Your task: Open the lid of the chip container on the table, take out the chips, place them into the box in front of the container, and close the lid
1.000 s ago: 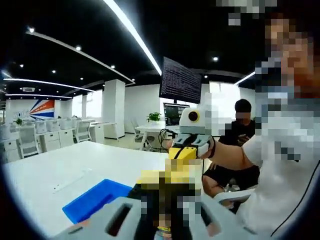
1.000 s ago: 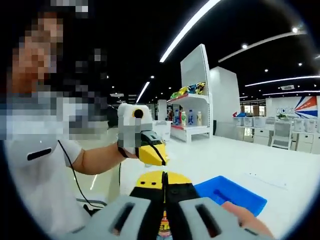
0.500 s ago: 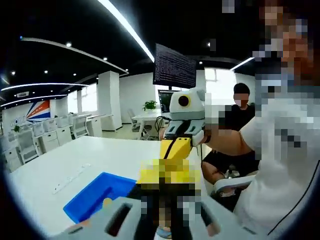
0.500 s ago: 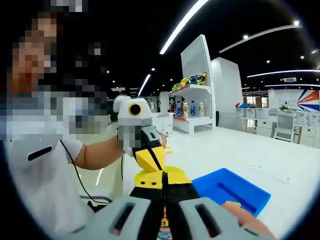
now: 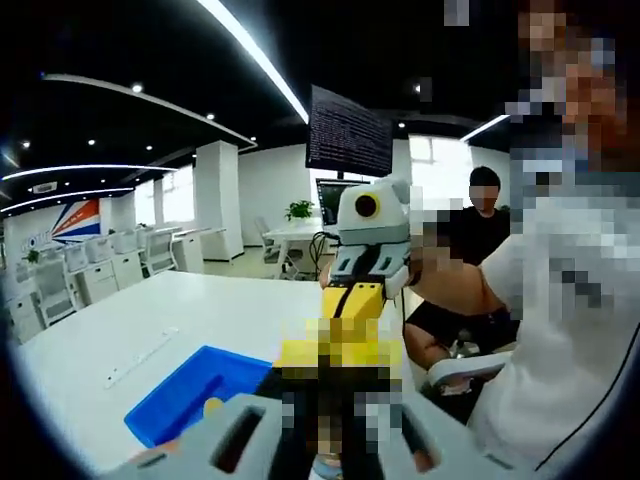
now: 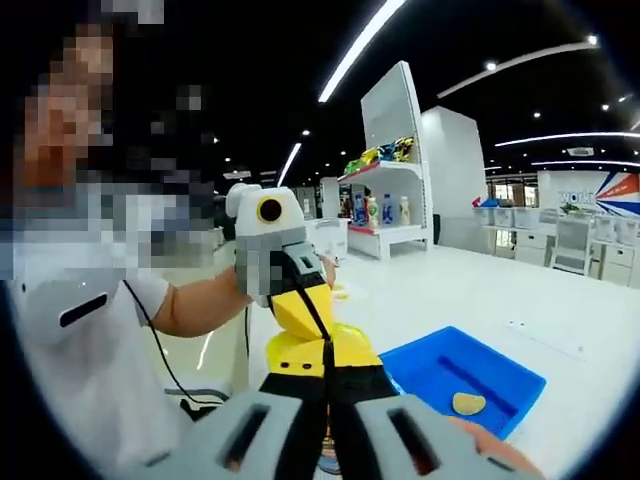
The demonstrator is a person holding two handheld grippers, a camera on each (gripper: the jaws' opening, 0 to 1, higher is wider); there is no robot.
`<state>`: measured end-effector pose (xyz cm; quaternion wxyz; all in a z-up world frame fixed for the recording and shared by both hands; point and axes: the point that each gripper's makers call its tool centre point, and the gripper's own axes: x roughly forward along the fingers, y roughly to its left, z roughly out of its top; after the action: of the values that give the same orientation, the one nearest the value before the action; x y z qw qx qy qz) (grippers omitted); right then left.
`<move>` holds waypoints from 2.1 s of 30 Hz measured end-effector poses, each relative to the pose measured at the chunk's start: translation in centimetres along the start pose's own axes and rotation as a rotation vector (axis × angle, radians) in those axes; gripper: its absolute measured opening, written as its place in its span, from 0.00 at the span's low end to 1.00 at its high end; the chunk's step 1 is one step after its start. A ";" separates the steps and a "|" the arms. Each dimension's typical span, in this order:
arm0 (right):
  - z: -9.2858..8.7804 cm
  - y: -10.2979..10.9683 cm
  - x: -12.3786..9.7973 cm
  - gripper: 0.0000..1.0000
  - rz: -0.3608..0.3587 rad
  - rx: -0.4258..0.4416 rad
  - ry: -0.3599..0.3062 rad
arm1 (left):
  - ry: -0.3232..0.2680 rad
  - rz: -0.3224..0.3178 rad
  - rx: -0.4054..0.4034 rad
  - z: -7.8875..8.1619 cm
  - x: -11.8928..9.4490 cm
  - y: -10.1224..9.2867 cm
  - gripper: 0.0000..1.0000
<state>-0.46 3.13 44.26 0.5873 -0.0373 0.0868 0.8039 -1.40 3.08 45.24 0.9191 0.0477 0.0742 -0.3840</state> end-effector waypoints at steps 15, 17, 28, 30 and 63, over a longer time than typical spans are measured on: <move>0.8 0.1 -0.1 0.00 -0.025 -0.038 -0.079 | -0.022 -0.024 0.001 0.0 0.5 -0.1 0.02; 0.8 0.1 -0.1 0.00 -0.026 -0.044 -0.078 | -0.023 -0.020 0.011 0.0 0.5 -0.2 0.02; 0.7 0.5 -0.2 0.01 -0.046 -0.102 -0.104 | -0.043 0.004 0.020 0.1 0.6 -0.3 0.02; 0.8 0.5 -0.3 0.01 -0.050 -0.108 -0.118 | -0.048 0.003 0.021 0.1 0.5 -0.3 0.02; 4.7 -1.7 -6.8 0.24 -0.141 0.000 -0.470 | -0.264 0.020 -0.039 -0.8 -3.4 -0.1 0.65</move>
<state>3.40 -1.91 49.79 0.6461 0.1450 -0.0551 0.7473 -3.93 5.51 45.04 0.9255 -0.0201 -0.0404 -0.3761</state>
